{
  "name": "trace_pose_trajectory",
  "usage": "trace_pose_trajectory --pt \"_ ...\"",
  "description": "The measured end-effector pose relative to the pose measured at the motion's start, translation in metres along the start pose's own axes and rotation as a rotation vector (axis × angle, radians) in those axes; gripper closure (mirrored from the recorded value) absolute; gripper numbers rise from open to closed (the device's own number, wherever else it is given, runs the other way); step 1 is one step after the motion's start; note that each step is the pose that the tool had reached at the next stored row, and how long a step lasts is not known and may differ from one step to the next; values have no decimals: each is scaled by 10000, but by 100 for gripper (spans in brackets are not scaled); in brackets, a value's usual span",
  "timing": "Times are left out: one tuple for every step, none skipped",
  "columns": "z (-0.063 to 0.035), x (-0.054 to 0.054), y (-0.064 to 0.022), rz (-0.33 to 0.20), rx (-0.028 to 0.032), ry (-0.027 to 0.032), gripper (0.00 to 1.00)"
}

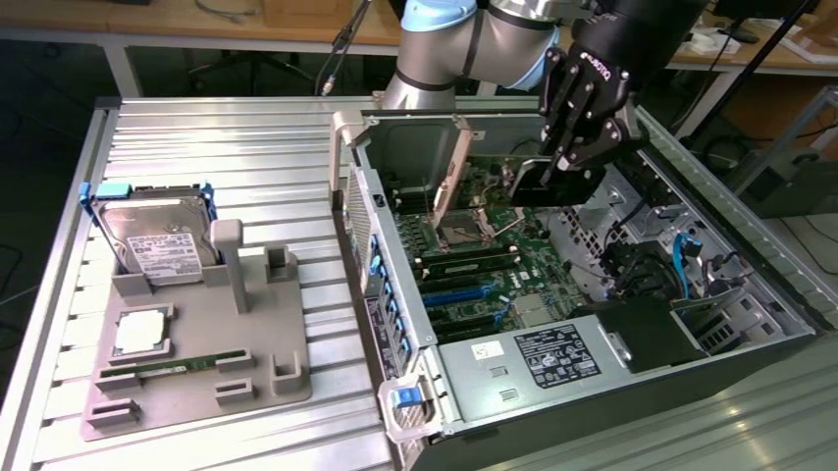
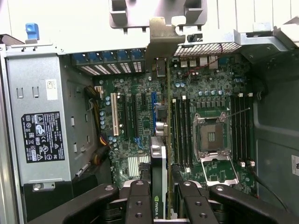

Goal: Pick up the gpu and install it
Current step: 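Insert the gpu into the slot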

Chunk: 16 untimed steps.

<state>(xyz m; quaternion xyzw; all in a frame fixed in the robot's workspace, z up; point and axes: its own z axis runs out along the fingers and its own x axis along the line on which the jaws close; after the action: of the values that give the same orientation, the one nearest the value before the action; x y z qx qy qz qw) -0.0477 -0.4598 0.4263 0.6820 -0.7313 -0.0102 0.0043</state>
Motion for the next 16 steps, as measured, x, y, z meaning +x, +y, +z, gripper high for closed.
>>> trace_pose_trajectory --pt "2 0 0 0 0 0 73" --pt "5 0 0 0 0 0 73" --pt "7 0 0 0 0 0 73" --pt "10 0 0 1 0 0 73" --pt "12 0 0 1 0 0 73" --pt "14 0 0 0 0 0 73" --pt "17 0 0 0 0 0 73" --pt "20 0 0 0 0 0 73" --pt "24 0 0 0 0 0 73" --pt "26 0 0 0 0 0 73" --pt "28 0 -1 0 0 0 73" --pt "31 0 -1 0 0 1 73" --pt "33 0 -1 0 0 1 73" --pt "36 0 -1 1 0 0 73" --pt "39 0 -1 0 0 -1 73" --pt "41 0 -1 0 0 0 73"
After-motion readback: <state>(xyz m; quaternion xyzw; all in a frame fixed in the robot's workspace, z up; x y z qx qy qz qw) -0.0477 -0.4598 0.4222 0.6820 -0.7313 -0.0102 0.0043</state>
